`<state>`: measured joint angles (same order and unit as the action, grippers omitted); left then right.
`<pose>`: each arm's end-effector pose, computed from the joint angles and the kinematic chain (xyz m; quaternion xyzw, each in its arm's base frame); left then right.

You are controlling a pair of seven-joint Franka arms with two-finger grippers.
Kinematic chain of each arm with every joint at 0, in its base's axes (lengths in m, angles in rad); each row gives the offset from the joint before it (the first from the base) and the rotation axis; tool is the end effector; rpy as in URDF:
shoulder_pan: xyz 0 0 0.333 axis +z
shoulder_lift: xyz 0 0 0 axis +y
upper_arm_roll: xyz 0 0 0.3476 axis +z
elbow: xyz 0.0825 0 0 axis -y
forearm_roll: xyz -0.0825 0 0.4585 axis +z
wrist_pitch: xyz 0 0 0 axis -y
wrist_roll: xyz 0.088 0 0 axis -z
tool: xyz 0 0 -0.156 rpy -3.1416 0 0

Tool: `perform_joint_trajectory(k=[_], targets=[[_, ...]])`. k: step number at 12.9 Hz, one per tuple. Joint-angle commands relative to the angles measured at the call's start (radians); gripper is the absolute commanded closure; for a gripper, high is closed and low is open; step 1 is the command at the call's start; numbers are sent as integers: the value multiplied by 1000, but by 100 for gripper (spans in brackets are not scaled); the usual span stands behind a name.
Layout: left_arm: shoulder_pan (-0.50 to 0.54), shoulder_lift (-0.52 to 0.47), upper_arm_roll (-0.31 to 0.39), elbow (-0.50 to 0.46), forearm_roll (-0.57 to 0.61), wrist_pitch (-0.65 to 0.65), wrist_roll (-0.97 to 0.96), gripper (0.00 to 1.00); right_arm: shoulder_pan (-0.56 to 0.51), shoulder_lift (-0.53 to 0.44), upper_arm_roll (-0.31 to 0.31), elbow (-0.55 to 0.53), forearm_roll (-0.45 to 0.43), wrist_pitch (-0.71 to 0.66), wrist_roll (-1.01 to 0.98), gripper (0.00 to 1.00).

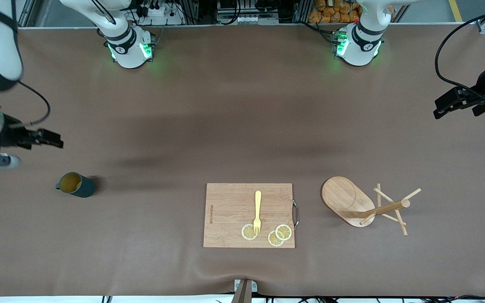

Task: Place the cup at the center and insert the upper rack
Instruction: 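Reach the right gripper to the teal mug and grasp its rim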

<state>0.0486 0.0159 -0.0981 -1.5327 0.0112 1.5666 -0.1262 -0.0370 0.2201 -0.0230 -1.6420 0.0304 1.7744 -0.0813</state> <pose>0.6347 -0.0292 0.6176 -0.9992 -0.0384 -0.0094 0.0040 0.6923 -0.0366 0.4385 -0.9989 -0.0071 0.0428 0.0153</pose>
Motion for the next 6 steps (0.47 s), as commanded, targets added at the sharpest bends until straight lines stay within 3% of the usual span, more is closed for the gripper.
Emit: perform_joint_trajectory(k=[1, 4, 6], targets=[[4, 9, -3, 17, -4, -16, 0, 0, -6, 91, 5, -25, -4, 126, 6, 0], [4, 16, -3, 17, -4, -16, 3, 0, -14, 123, 5, -136, -4, 272, 6, 0], [8, 16, -3, 17, -4, -16, 7, 0, -29, 166, 5, -145, -4, 306, 5, 0]])
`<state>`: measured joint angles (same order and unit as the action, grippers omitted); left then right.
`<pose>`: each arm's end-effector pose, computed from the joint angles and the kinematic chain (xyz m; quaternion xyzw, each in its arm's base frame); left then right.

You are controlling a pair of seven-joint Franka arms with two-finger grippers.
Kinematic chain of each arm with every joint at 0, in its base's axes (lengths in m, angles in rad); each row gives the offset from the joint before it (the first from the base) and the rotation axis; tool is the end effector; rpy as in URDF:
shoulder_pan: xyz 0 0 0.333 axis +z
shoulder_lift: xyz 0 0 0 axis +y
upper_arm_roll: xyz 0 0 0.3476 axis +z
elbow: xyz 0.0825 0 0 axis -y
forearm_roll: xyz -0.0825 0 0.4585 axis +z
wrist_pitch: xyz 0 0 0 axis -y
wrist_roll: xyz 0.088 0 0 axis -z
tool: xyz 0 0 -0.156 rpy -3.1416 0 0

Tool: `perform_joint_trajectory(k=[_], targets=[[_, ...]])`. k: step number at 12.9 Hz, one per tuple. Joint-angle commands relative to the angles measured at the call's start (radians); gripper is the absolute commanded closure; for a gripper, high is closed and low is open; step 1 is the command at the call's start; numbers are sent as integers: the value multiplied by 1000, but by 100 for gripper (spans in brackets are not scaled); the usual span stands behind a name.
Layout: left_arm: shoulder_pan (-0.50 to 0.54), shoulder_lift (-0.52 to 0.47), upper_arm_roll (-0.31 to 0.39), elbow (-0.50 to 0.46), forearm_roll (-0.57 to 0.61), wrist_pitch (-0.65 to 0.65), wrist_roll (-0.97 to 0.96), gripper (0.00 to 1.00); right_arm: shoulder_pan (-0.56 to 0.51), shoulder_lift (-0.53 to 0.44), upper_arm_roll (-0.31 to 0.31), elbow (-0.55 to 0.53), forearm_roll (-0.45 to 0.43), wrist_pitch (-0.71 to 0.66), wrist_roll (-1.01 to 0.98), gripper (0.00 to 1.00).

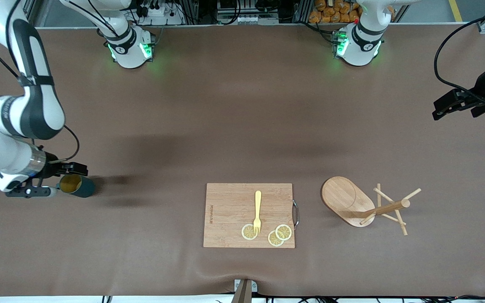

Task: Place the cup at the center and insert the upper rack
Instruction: 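Reach the right gripper to the teal mug and grasp its rim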

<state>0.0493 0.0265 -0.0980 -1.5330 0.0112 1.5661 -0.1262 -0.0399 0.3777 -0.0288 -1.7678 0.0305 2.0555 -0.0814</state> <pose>0.6376 -0.0286 0.6106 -0.9992 -0.0388 -0.0037 0.0040 0.7068 -0.0448 0.2825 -0.9990 0.0006 0.0442 0.0111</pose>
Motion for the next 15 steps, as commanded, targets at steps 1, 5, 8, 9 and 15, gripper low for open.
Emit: perform_joint_trajectory(k=[1, 5, 8, 9, 15], targets=[[7, 6, -3, 17, -4, -15, 8, 0, -29, 26, 10, -19, -4, 44, 3, 0], [-3, 13, -3, 17, -4, -15, -3, 0, -29, 93, 10, -19, -6, 116, -3, 0], [-3, 19, -3, 13, -4, -15, -4, 0, -46, 135, 10, -19, -6, 167, -23, 0], [-2, 19, -3, 13, -4, -17, -1, 0, -49, 142, 10, -19, -6, 172, -35, 0], [-2, 19, -3, 14, -4, -15, 0, 0, -72, 175, 10, -19, -7, 223, -139, 52]])
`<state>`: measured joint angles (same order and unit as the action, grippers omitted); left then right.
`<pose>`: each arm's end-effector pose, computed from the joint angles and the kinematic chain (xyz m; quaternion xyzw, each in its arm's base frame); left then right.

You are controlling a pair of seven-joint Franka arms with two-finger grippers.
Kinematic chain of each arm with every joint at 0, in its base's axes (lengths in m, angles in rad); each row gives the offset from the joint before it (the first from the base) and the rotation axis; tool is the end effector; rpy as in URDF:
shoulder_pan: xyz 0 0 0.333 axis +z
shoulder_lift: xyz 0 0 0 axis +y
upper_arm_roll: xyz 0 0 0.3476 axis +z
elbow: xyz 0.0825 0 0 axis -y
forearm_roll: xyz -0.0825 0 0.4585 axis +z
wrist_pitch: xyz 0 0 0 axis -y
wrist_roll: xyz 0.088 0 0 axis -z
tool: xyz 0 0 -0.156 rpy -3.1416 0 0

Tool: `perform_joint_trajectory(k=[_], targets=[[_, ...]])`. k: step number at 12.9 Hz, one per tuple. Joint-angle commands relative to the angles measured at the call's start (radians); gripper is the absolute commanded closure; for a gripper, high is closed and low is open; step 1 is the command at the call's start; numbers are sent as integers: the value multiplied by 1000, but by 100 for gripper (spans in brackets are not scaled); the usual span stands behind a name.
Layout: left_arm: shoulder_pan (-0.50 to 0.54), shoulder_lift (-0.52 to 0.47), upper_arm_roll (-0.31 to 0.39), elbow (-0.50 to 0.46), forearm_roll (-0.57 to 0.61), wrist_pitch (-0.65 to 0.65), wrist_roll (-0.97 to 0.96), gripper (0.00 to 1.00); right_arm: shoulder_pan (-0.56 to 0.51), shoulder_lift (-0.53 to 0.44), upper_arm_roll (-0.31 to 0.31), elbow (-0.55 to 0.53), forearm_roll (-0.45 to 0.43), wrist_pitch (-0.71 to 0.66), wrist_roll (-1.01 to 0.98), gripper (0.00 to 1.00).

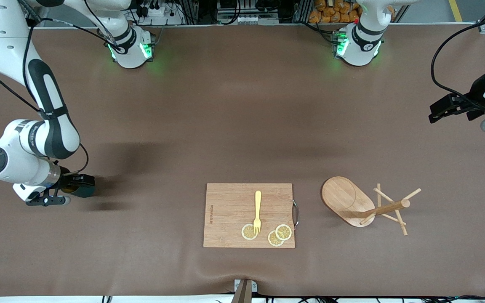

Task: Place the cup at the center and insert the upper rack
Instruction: 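Reach the right gripper to the teal mug and grasp its rim, then lift the teal mug with the right gripper toward the table center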

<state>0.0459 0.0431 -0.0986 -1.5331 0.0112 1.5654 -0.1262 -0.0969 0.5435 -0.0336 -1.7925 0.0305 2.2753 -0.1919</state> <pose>0.6419 -0.0309 0.5999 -0.9993 -0.0368 0.0050 0.0039 0.7109 -0.0908 0.1689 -0.9993 -0.0226 0.0293 0.0074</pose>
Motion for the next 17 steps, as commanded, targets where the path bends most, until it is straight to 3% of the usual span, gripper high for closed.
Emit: perform_joint_trajectory(k=[1, 2, 3, 11, 13, 17], targets=[[3, 3, -3, 14, -4, -15, 5, 0, -15, 9, 15, 5, -7, -2, -34, 74], [3, 3, -3, 14, -4, -15, 0, 0, -17, 7, 15, 7, -7, -2, -31, 94], [2, 3, -3, 18, -4, -15, 0, 0, -15, 7, 15, 7, -7, -4, -20, 100], [6, -2, -4, 14, -2, -24, 16, 0, 23, -11, 18, 51, -1, -115, 95, 100], [6, -2, -4, 14, -2, -25, 16, 0, 49, -39, 56, 65, 23, -160, 193, 100], [12, -3, -3, 13, -4, -30, 49, 0, 216, -66, 84, 70, 26, -203, 423, 100]])
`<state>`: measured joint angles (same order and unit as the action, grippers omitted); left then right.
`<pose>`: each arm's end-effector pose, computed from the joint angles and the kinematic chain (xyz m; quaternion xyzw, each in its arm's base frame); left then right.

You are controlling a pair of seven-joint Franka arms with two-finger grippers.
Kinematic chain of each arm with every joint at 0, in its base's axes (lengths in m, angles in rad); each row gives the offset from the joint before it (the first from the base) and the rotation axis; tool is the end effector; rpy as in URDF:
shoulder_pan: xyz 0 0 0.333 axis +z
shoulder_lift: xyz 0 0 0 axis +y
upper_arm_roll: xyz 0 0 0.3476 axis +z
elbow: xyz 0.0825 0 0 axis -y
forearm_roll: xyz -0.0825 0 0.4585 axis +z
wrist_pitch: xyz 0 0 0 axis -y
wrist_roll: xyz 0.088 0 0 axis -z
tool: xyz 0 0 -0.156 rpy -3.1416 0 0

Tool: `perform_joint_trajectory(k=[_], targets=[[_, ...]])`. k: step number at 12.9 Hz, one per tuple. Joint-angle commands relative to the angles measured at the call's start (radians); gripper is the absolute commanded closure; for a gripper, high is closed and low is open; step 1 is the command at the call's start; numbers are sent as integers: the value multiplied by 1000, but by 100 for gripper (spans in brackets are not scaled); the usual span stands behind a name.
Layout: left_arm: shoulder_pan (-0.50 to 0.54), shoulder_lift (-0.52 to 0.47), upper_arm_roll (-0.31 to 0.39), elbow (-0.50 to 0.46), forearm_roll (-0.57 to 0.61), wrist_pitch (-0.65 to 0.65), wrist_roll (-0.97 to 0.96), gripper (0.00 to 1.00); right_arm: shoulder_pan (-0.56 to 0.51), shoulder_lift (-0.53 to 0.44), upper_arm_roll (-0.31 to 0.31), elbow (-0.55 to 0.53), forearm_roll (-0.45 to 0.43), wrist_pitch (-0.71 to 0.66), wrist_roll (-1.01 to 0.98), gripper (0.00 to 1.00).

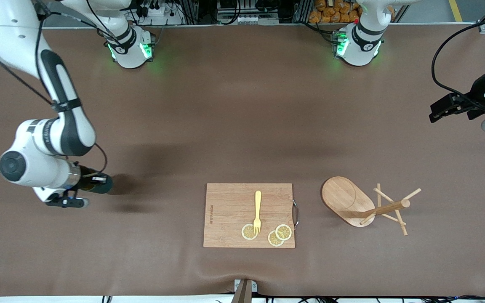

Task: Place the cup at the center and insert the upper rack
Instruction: 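Lift the teal mug with the right gripper toward the table center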

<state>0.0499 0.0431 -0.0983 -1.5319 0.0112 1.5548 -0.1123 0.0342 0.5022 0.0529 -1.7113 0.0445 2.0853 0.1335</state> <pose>0.6404 -0.0281 0.5997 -0.9994 -0.0320 0.0097 0.0043 0.7206 0.0651 0.2239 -0.9968 0.0377 0.0669 0.0243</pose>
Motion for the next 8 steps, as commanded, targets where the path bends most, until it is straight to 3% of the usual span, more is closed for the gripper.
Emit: perform_joint_trajectory(k=[1, 8], targets=[[10, -3, -3, 12, -4, -21, 37, 0, 139, -30, -2, -11, 12, -13, 159, 100], [8, -2, -3, 10, -4, -25, 36, 0, 488, -25, -2, 18, 33, -4, 590, 100]])
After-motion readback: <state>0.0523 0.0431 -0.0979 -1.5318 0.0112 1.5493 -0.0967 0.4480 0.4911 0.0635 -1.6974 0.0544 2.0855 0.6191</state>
